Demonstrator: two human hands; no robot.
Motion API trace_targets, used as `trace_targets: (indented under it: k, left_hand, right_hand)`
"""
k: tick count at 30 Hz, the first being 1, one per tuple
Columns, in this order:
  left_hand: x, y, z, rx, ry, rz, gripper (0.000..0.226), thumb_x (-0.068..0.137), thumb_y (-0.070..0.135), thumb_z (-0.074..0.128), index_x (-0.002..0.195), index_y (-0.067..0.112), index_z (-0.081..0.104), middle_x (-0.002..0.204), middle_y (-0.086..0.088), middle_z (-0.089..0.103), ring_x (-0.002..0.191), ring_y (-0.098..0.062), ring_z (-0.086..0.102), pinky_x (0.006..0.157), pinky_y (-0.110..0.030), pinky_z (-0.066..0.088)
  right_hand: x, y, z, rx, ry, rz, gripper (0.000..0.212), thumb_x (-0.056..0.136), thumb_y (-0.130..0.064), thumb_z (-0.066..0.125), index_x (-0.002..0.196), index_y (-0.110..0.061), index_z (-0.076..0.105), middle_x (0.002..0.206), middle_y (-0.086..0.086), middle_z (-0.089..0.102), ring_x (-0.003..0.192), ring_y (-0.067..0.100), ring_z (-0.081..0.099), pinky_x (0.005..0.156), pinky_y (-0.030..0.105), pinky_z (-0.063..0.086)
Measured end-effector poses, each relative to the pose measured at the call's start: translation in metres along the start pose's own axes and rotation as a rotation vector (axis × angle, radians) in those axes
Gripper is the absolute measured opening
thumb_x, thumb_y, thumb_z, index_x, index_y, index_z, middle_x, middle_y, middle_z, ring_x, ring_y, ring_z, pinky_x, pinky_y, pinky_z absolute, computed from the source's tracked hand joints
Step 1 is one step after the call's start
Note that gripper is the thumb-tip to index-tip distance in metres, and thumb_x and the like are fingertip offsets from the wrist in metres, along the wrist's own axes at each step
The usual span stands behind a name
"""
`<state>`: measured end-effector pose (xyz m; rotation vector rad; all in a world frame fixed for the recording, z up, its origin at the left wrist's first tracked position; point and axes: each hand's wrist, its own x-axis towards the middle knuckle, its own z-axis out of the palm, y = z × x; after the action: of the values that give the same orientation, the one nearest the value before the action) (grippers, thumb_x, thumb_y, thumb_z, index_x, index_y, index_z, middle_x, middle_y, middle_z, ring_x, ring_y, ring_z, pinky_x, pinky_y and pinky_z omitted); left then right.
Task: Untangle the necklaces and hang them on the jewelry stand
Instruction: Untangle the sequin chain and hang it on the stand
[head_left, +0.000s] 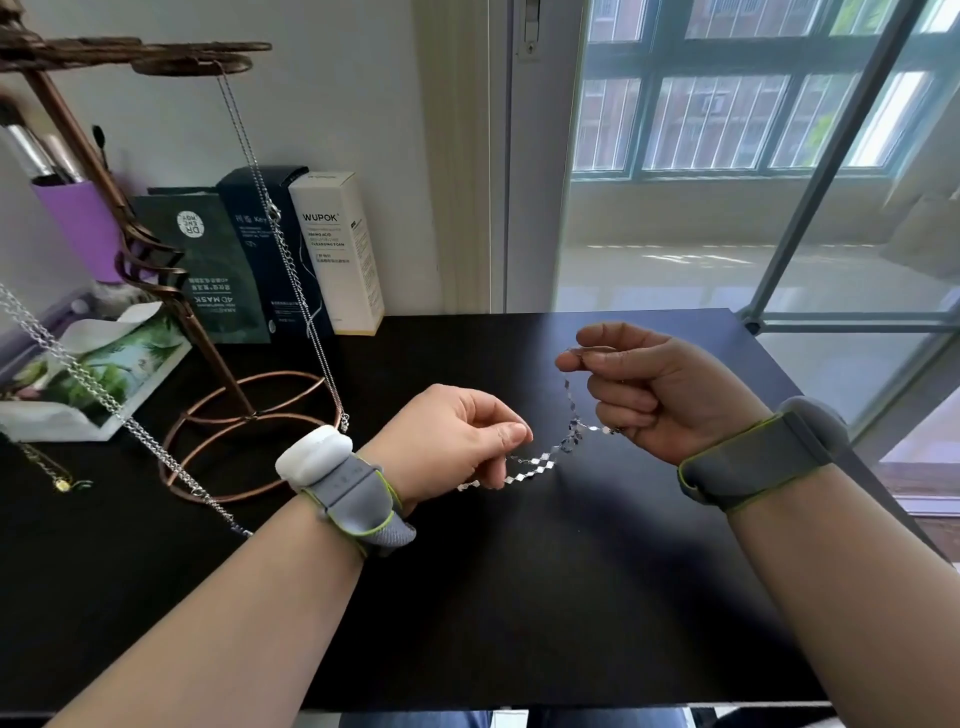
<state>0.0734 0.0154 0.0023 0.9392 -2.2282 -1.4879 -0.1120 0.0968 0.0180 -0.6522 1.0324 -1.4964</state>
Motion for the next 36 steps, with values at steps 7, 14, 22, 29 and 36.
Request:
trace_targets:
  k: [7, 14, 22, 29, 36]
  left_hand:
    - [0.004, 0.006, 0.003, 0.108, 0.174, 0.112, 0.009, 0.082, 0.02, 0.07, 0.089, 0.021, 0.074, 0.089, -0.001, 0.073, 0.084, -0.014, 0.068, 0.081, -0.024, 0.054]
    - [0.008, 0.015, 0.014, -0.292, 0.08, 0.124, 0.008, 0.084, 0.011, 0.065, 0.088, 0.007, 0.071, 0.083, -0.011, 0.073, 0.081, -0.018, 0.068, 0.079, -0.024, 0.054]
    - [0.008, 0.031, -0.006, -0.657, 0.042, 0.087, 0.019, 0.093, 0.016, 0.05, 0.082, 0.003, 0.061, 0.059, -0.004, 0.05, 0.053, -0.017, 0.048, 0.057, -0.027, 0.046]
    - [0.004, 0.034, -0.011, -0.585, 0.051, 0.008, 0.019, 0.093, 0.022, 0.051, 0.085, 0.007, 0.059, 0.068, -0.007, 0.057, 0.058, -0.019, 0.057, 0.053, -0.028, 0.051]
    - [-0.003, 0.032, -0.01, -0.606, 0.003, -0.045, 0.02, 0.094, 0.021, 0.05, 0.086, 0.005, 0.059, 0.068, -0.009, 0.057, 0.062, -0.024, 0.064, 0.069, -0.046, 0.058]
  right_hand:
    - [-0.003, -0.003, 0.007, -0.111, -0.074, 0.007, 0.018, 0.07, 0.002, 0.055, 0.082, -0.009, 0.062, 0.08, 0.016, 0.069, 0.031, 0.005, 0.023, 0.034, 0.015, 0.018]
    - [-0.004, -0.005, 0.012, -0.09, -0.091, -0.003, 0.017, 0.069, 0.0, 0.057, 0.082, -0.01, 0.062, 0.077, 0.014, 0.068, 0.033, 0.006, 0.028, 0.039, 0.019, 0.016]
    - [-0.004, -0.011, 0.003, -0.164, -0.039, -0.013, 0.016, 0.068, -0.002, 0.059, 0.082, -0.008, 0.064, 0.068, 0.011, 0.067, 0.037, 0.008, 0.03, 0.045, 0.023, 0.016]
    - [-0.005, -0.015, 0.003, -0.145, -0.017, -0.025, 0.016, 0.069, -0.001, 0.06, 0.082, -0.008, 0.064, 0.066, 0.009, 0.066, 0.05, 0.015, 0.051, 0.053, 0.026, 0.047]
    - [-0.005, -0.023, 0.002, -0.196, 0.01, -0.04, 0.019, 0.084, 0.005, 0.053, 0.081, -0.009, 0.064, 0.069, 0.01, 0.067, 0.053, 0.015, 0.055, 0.052, 0.027, 0.051]
